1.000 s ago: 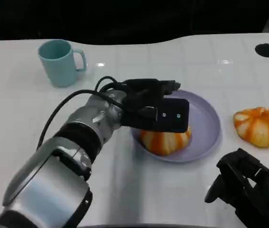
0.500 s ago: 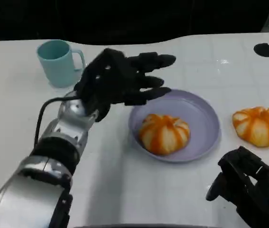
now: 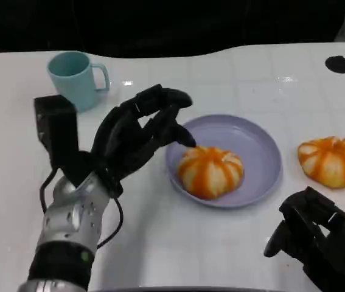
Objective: Grasp the bread from the table and place it into the plate.
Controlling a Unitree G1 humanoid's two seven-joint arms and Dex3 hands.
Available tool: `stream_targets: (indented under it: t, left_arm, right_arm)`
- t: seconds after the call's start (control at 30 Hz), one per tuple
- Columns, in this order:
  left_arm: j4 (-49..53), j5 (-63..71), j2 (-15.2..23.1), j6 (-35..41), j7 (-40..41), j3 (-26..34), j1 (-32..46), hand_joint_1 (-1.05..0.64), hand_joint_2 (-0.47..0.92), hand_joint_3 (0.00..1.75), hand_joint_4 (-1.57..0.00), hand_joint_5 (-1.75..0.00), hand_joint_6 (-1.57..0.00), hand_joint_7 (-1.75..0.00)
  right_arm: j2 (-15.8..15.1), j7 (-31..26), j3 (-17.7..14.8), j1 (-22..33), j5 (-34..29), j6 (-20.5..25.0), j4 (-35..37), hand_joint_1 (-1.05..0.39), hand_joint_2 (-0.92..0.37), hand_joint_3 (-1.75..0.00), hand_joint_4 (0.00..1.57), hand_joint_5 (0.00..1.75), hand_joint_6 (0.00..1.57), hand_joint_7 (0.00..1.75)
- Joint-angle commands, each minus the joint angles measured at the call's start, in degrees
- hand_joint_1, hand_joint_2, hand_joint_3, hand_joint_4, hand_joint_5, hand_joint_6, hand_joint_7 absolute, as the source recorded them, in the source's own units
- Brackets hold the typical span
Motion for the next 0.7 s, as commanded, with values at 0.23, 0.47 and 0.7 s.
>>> stream_targets:
  t: [0.23, 0.47, 0.7]
  left_arm:
    - [-29.31, -12.69, -1.15, 25.12, 10.90, 1.48, 17.49, -0.57, 0.92, 0.46, -0.78, -1.75, -0.52, -1.70]
    - [-41.53, -16.48, -1.67, 30.56, 15.42, 1.51, 28.42, -0.55, 0.92, 0.54, -0.76, -1.75, -0.48, -1.75]
    - [-46.66, -17.84, -1.32, 31.82, 18.91, 1.47, 34.24, -0.53, 0.92, 0.53, -0.76, -1.75, -0.49, -1.75]
  right_arm:
    - [-0.57, -0.25, -0.67, 0.30, 0.95, 0.68, -0.84, -0.50, -0.92, -0.20, 0.63, 1.74, 0.59, 1.45]
    - [-0.51, -0.98, -0.40, 0.62, 0.70, 1.24, -1.83, -0.51, -0.92, -0.17, 0.62, 1.74, 0.59, 1.44]
    - [-0.47, -1.24, -0.49, 0.89, 1.21, 1.81, -2.46, -0.51, -0.92, -0.20, 0.62, 1.75, 0.58, 1.45]
